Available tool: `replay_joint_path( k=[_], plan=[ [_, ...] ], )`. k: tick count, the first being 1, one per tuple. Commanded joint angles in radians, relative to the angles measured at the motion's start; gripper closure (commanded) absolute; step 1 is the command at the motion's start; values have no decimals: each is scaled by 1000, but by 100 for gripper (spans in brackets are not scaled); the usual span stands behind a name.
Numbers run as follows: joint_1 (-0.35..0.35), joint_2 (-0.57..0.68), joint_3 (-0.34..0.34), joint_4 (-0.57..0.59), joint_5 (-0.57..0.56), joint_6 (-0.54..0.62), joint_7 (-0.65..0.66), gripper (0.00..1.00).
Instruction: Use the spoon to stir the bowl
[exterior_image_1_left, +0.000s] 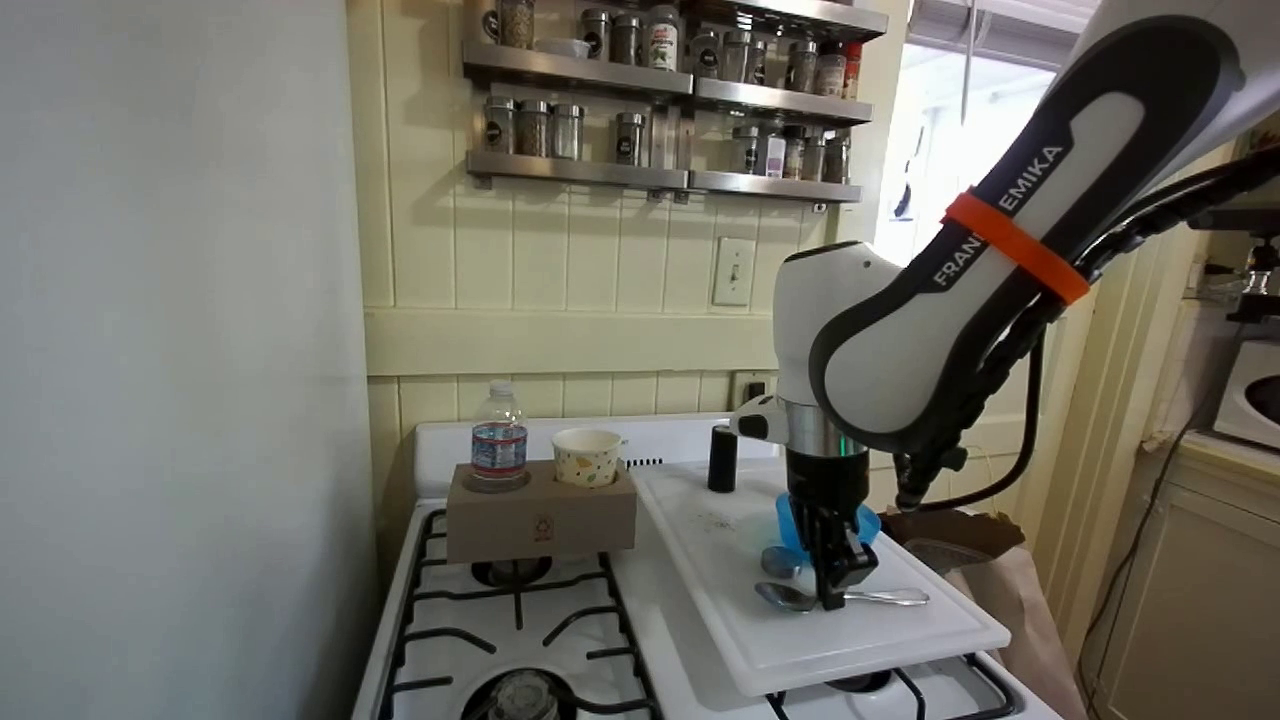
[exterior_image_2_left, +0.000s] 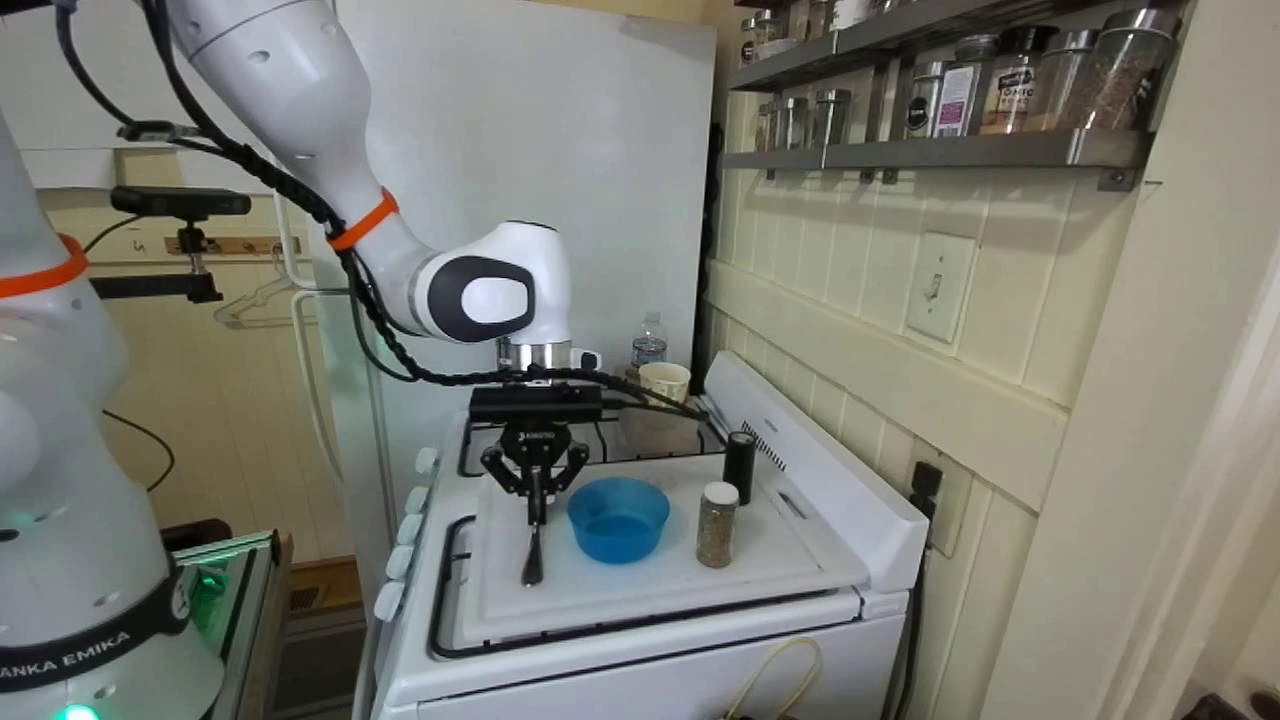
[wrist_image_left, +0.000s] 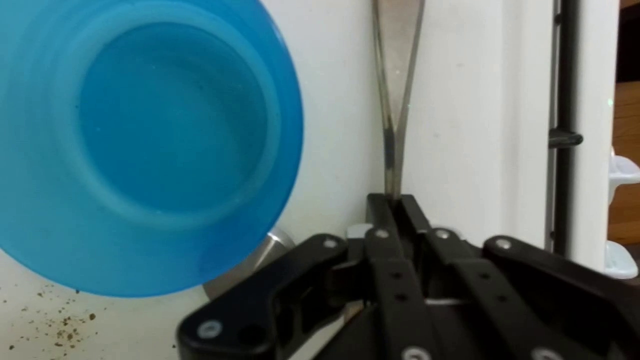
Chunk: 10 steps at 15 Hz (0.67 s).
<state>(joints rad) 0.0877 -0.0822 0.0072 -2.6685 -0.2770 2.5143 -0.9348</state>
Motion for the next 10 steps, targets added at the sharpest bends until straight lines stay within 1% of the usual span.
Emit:
replay_joint_path(
  k=[1, 4, 5, 6, 7, 8, 9, 10],
  plan=[
    [2, -8, 11, -2, 43, -5, -36, 98],
    [25, -74, 28, -6, 137, -48, -37, 98],
    [31, -91, 35, 2, 156, -75, -15, 98],
    [34, -118, 46, 10, 149, -107, 19, 98],
    [34, -136, 57, 24, 124, -154, 60, 98],
    [31, -160, 72, 46, 68, -223, 92, 98],
    [34, -175, 82, 67, 45, -284, 102, 98],
    [28, -190, 102, 101, -21, -378, 146, 98]
  ],
)
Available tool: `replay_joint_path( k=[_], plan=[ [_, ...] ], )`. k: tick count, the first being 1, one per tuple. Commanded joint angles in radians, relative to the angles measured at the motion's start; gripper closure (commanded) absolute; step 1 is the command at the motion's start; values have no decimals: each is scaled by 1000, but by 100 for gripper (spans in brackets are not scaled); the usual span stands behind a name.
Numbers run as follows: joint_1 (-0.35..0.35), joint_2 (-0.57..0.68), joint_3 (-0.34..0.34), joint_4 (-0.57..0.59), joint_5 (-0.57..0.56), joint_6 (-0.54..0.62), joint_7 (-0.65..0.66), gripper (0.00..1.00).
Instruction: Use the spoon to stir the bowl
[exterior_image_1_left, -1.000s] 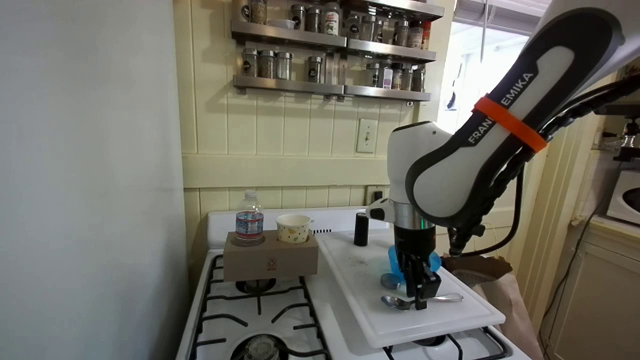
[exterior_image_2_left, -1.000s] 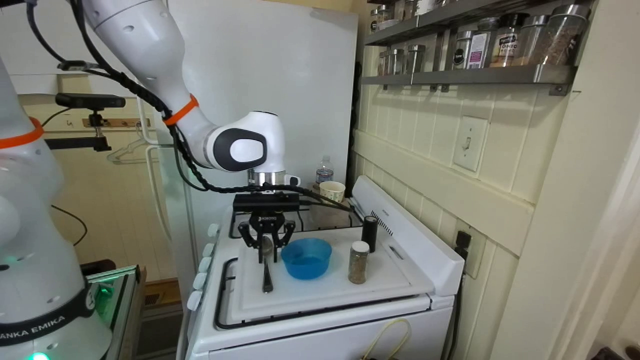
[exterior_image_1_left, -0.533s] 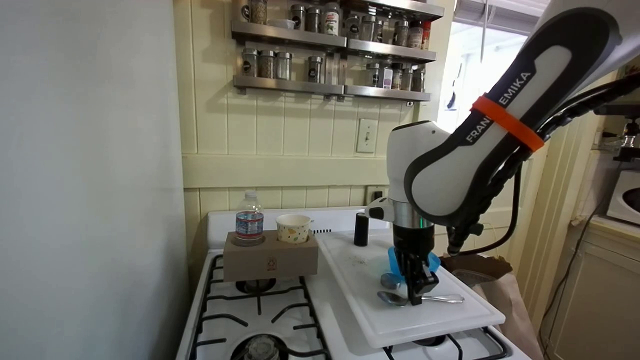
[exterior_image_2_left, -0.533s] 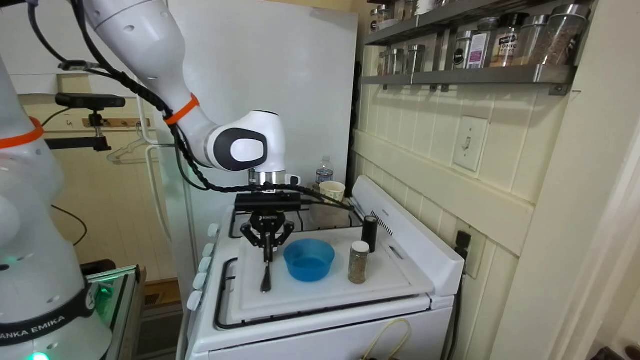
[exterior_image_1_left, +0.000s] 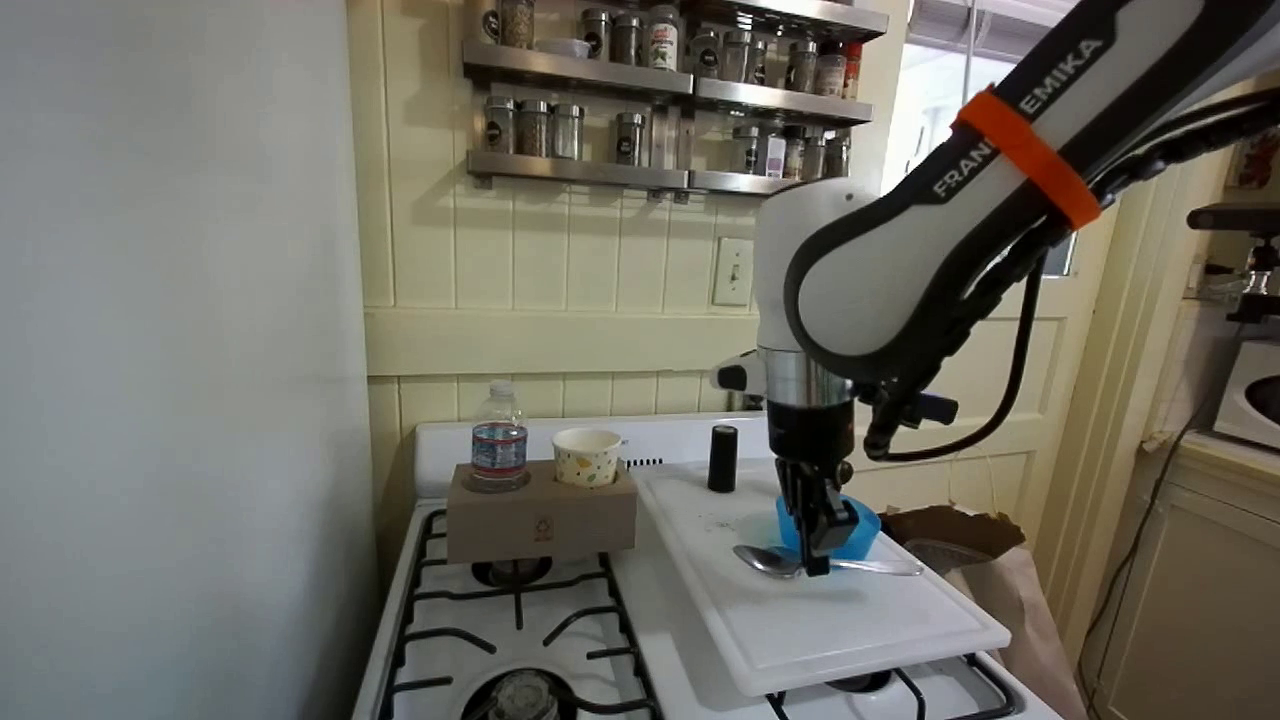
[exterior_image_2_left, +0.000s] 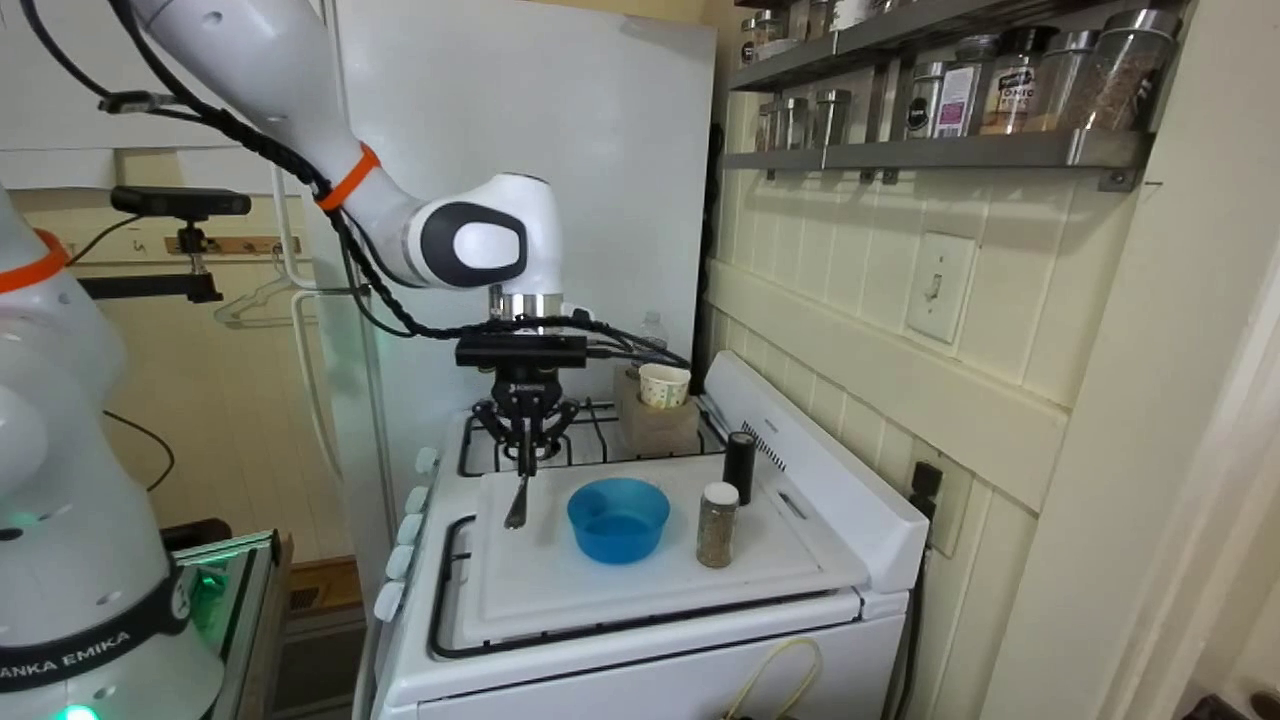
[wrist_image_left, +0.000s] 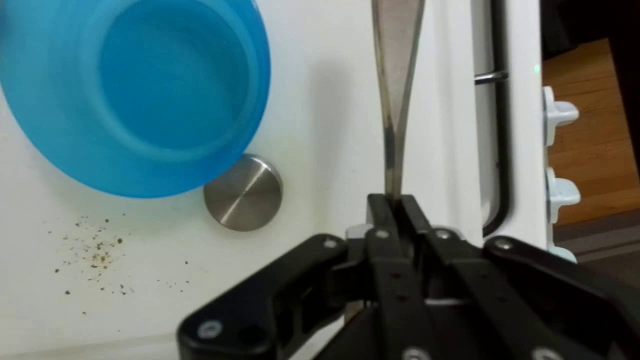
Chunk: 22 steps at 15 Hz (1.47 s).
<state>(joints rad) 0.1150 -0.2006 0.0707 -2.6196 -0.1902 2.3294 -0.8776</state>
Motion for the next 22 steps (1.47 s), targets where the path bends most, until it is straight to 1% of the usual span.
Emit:
replay_joint_path(
  k=[1, 4, 5, 7, 9, 11, 13, 15, 17, 18, 19, 22],
  plan=[
    [6, -73, 47, 81, -134, -272, 81, 98],
    [8, -76, 73, 184, -234, -507, 126, 98],
    [8, -63, 78, 216, -268, -568, 130, 98],
    [3, -34, 81, 265, -363, -647, 149, 98],
    [-9, -2, 71, 289, -482, -670, 167, 98],
    [-20, 41, 56, 284, -620, -634, 209, 98],
    [-28, 102, 40, 277, -766, -593, 280, 98],
    [-30, 164, 32, 272, -898, -561, 393, 98],
    [-28, 225, 23, 274, -916, -509, 506, 98],
    [-26, 168, 23, 266, -866, -542, 412, 98],
    [-27, 192, 23, 266, -871, -537, 430, 92],
    [-27, 191, 23, 270, -871, -537, 428, 92]
  ],
)
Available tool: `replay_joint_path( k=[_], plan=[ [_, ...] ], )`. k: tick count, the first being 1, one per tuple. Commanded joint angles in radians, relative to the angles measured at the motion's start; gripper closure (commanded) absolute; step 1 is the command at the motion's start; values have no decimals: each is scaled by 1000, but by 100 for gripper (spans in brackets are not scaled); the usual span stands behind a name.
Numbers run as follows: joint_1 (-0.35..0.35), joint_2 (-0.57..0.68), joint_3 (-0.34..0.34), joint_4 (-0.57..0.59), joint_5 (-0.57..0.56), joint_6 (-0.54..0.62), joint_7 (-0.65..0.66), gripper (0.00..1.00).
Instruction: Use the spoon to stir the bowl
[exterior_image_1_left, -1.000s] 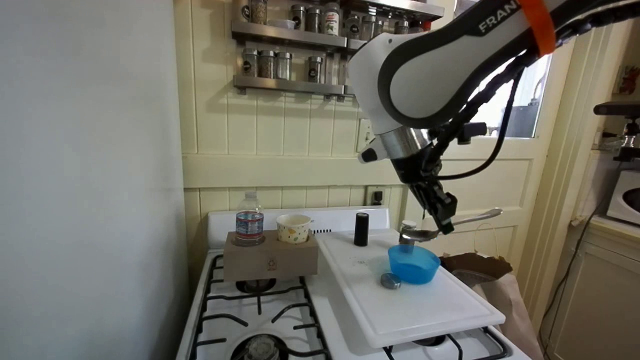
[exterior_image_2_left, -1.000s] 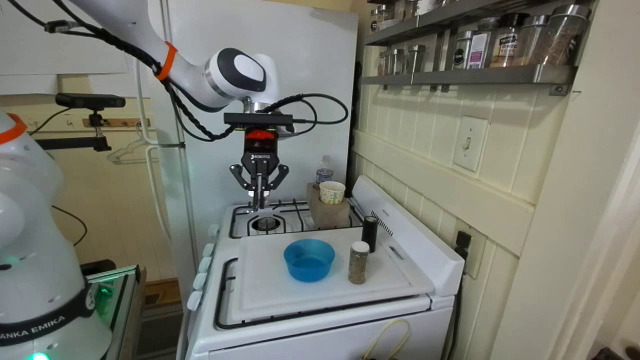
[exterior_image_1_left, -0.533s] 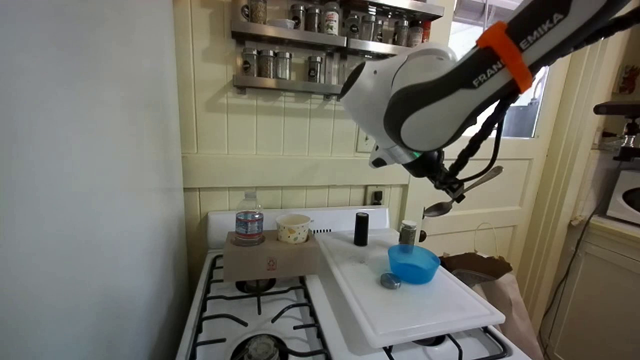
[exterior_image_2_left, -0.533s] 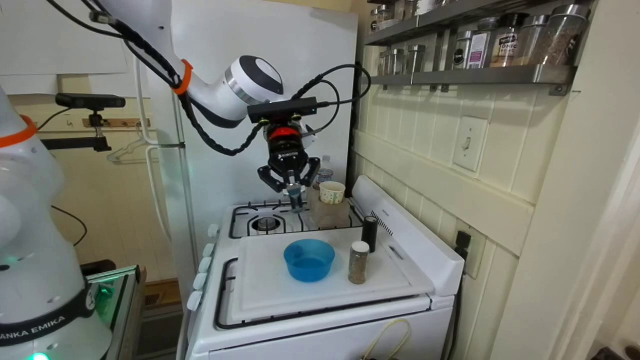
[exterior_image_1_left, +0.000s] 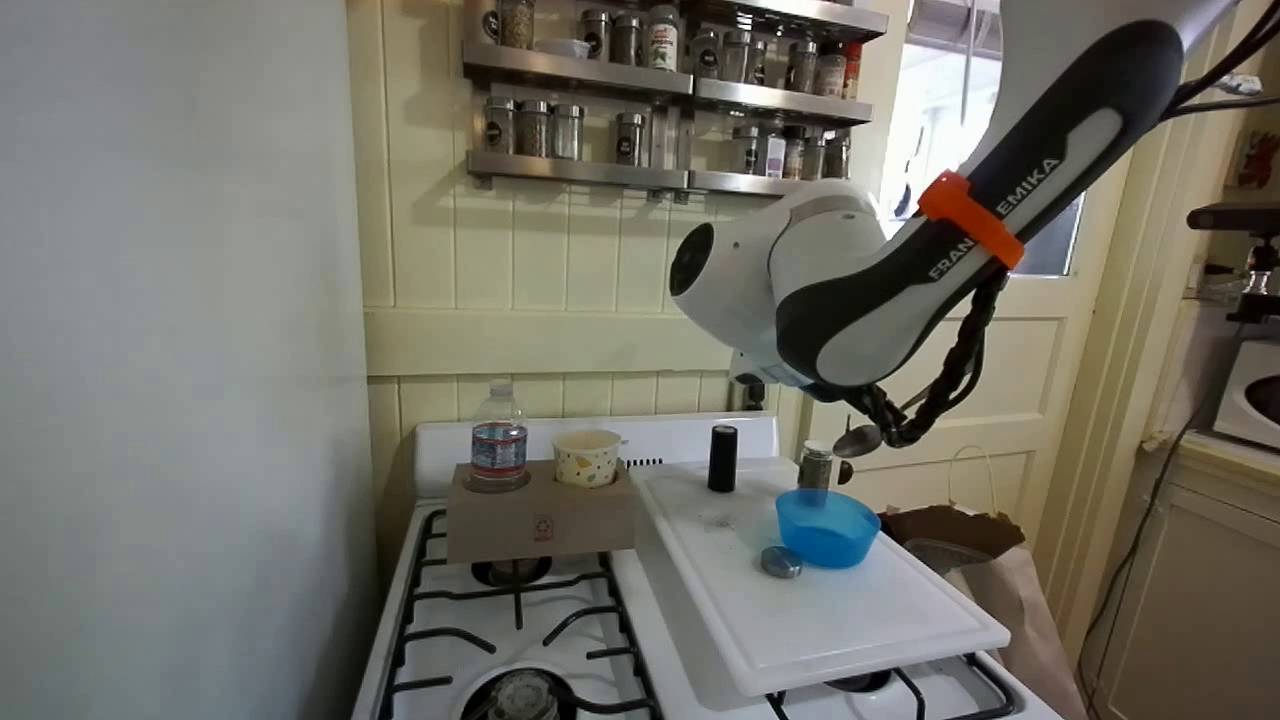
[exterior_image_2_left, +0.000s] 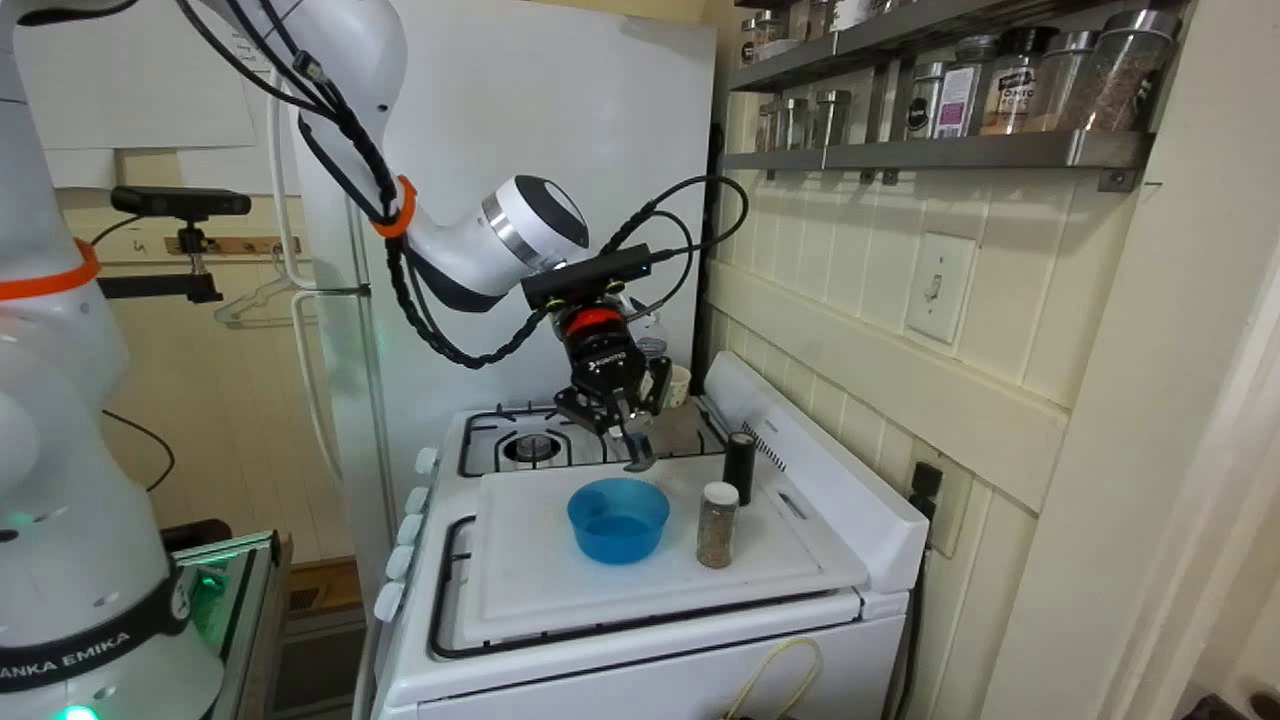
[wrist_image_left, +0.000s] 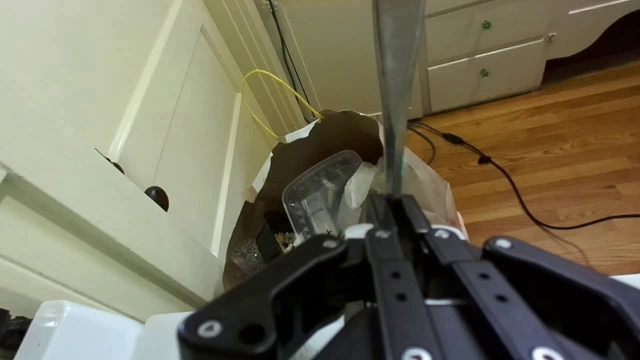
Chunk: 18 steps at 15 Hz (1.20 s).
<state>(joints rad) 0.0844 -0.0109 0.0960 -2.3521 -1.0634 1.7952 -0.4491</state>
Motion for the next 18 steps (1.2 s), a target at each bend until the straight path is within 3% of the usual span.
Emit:
replay_joint_path(
  k=[1, 2, 3, 11, 18],
  plan=[
    [4, -5, -2, 2, 2, -3, -2, 92],
    [4, -8, -2, 2, 2, -3, -3, 92],
    [1, -6, -6, -1, -5, 2, 5, 98],
    [-14, 190, -16, 71, -40, 128, 11, 98],
    [-11, 286, -4, 143, -40, 139, -12, 98]
  ],
)
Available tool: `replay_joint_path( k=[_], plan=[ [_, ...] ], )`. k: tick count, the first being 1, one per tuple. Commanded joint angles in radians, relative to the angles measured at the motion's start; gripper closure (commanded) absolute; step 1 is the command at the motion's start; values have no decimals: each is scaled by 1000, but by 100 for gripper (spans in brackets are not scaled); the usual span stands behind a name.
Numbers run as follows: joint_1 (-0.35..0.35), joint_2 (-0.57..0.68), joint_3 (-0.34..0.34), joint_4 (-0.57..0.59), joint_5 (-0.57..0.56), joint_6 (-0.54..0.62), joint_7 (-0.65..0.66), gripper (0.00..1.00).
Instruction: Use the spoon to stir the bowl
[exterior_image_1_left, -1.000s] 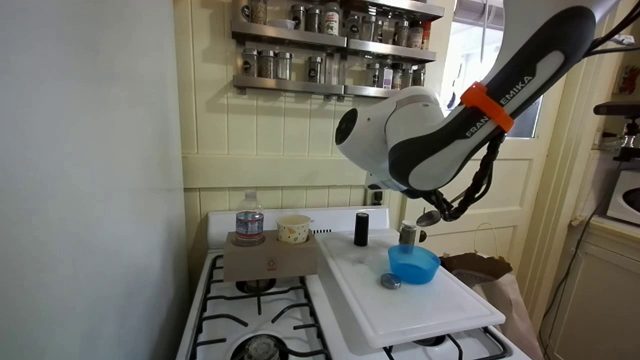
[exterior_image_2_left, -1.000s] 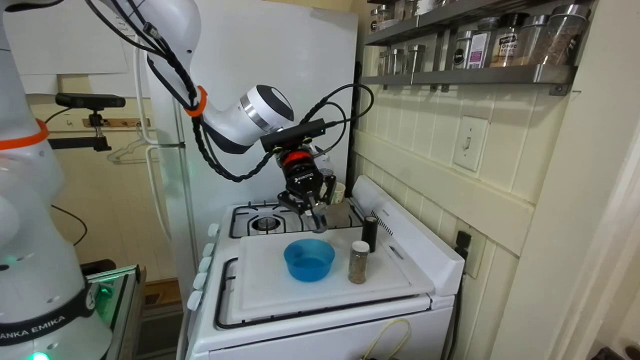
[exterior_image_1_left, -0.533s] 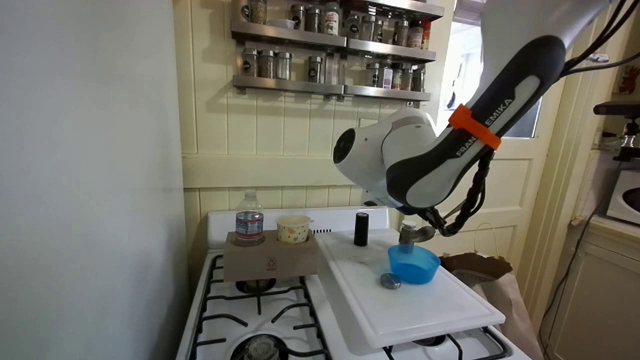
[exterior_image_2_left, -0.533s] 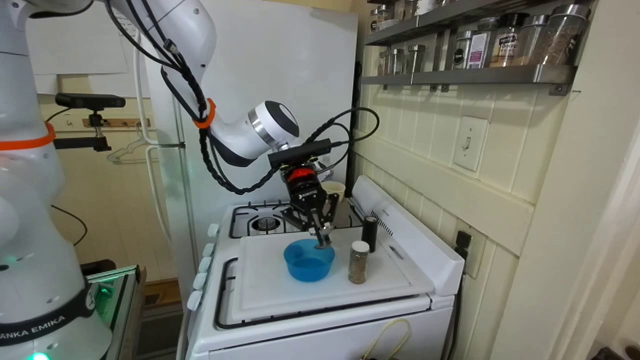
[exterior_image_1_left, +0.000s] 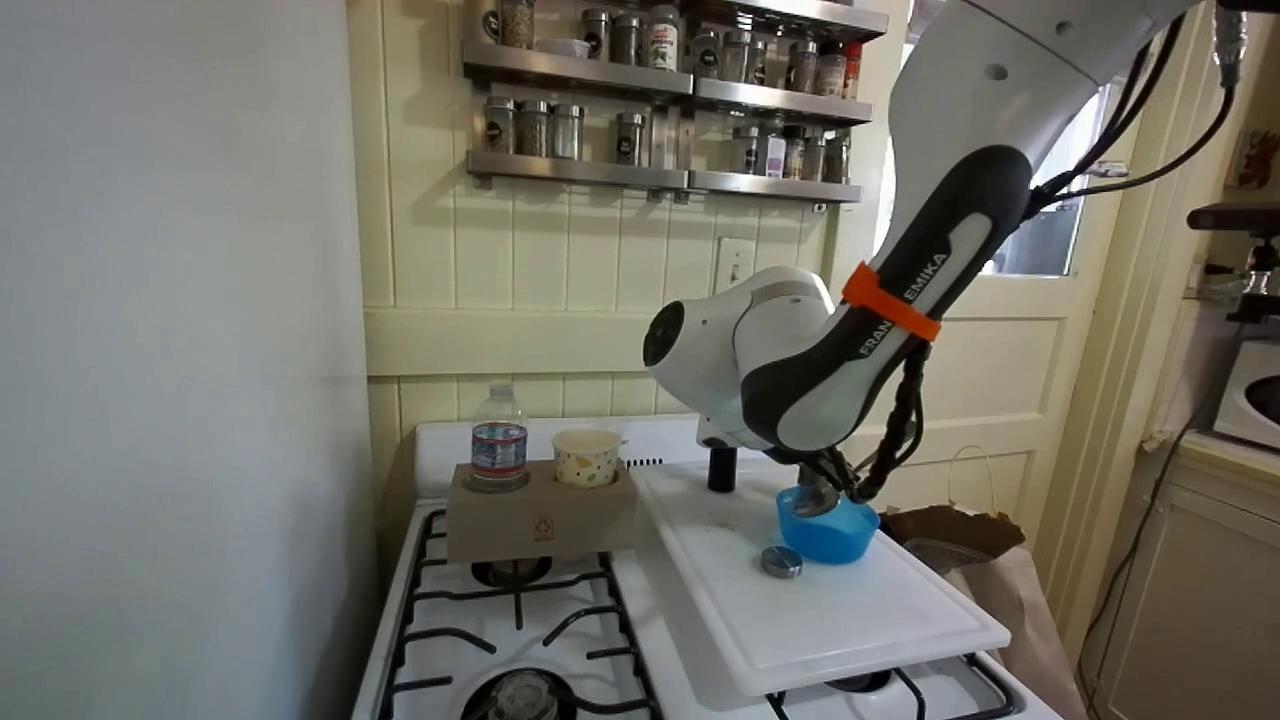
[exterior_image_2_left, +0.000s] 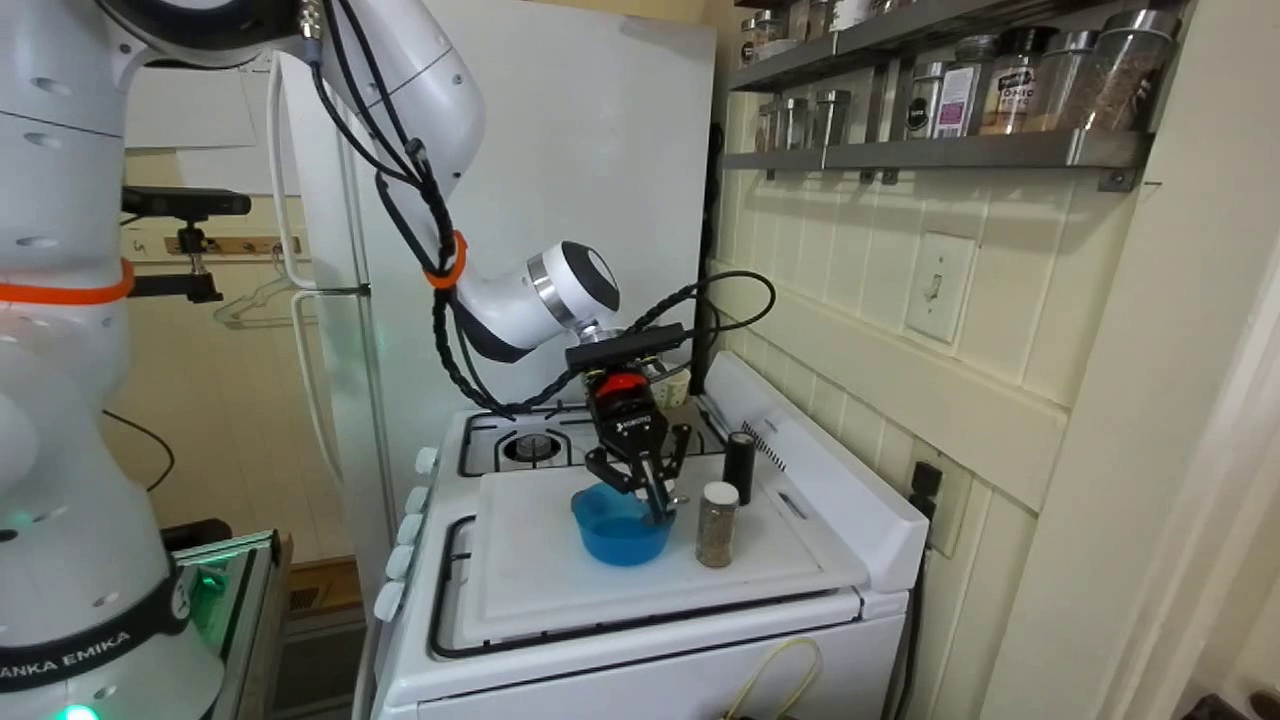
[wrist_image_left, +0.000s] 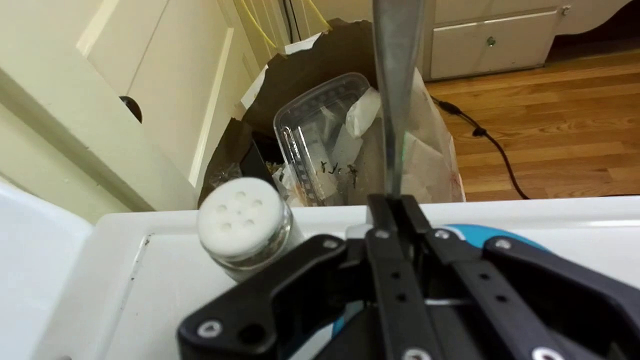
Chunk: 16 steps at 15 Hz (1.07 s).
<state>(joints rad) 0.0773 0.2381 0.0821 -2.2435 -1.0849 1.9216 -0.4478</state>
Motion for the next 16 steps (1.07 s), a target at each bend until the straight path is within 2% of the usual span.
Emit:
replay_joint_path(
  k=[1, 9, 16],
  plan=[
    [-5, 42, 13, 40, -15, 21, -19, 98],
    [-3, 23, 56, 27, 23, 138, -100, 98],
    [1, -30, 68, -20, 101, 98, -160, 98]
  ],
)
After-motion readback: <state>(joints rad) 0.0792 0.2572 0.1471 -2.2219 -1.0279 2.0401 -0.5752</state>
